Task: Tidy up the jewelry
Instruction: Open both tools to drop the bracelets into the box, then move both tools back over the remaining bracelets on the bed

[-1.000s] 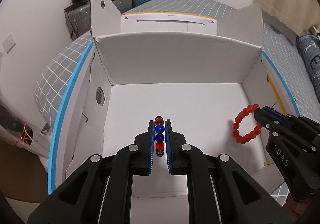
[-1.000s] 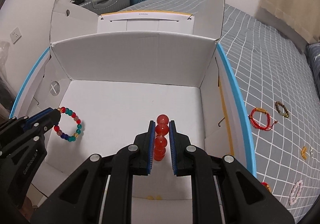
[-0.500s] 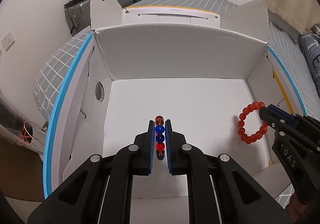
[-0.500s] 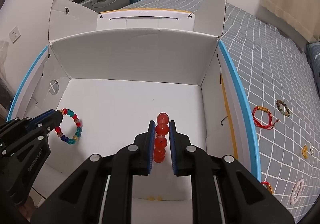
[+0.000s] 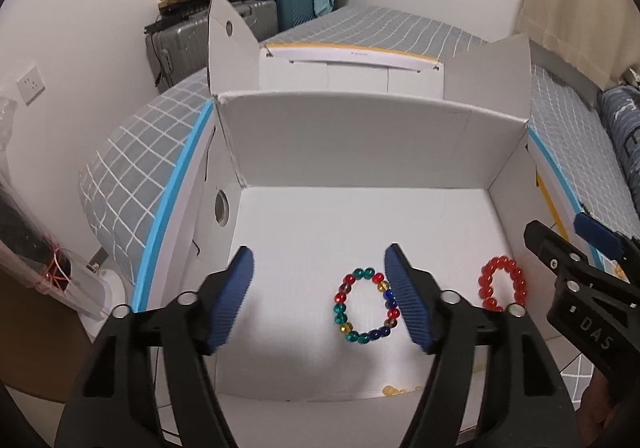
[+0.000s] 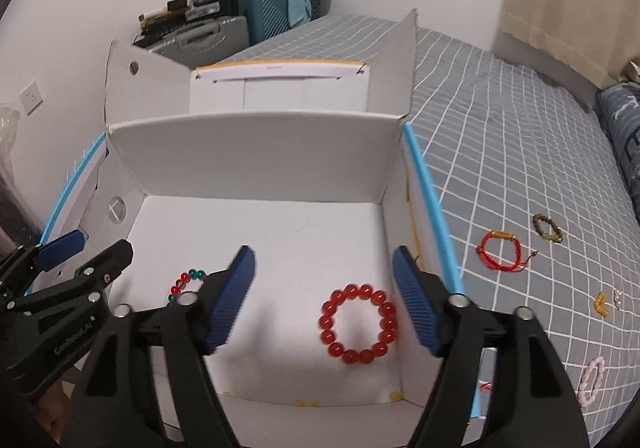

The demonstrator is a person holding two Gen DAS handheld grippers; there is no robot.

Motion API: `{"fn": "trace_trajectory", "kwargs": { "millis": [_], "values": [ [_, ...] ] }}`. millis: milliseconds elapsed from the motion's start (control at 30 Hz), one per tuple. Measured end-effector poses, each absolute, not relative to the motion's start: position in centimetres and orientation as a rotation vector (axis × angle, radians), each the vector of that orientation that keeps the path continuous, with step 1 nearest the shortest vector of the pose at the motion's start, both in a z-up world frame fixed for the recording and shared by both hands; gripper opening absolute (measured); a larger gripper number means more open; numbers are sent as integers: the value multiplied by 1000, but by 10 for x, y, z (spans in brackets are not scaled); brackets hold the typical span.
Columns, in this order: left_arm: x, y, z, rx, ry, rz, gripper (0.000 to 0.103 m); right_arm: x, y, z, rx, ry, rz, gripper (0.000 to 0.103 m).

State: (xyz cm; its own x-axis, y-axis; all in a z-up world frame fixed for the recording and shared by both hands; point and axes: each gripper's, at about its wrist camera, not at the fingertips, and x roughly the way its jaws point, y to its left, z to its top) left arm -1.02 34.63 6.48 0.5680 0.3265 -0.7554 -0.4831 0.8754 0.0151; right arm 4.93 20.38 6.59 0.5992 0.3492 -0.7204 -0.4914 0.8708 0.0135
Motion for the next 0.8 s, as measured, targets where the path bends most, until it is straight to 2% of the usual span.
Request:
{"fn": "trace_trajectory", "kwargs": {
  "millis": [333,433,800],
  "values": [
    [-3,320,82,-183,776,443,94,45,154,89,-169,703,424,94],
    [1,305,88,-174,759,412,97,46,134,94,-158,692,396,95],
    [15,231,113,-126,715,285,97,45,43,105,-155,687,263,95]
  ]
}}
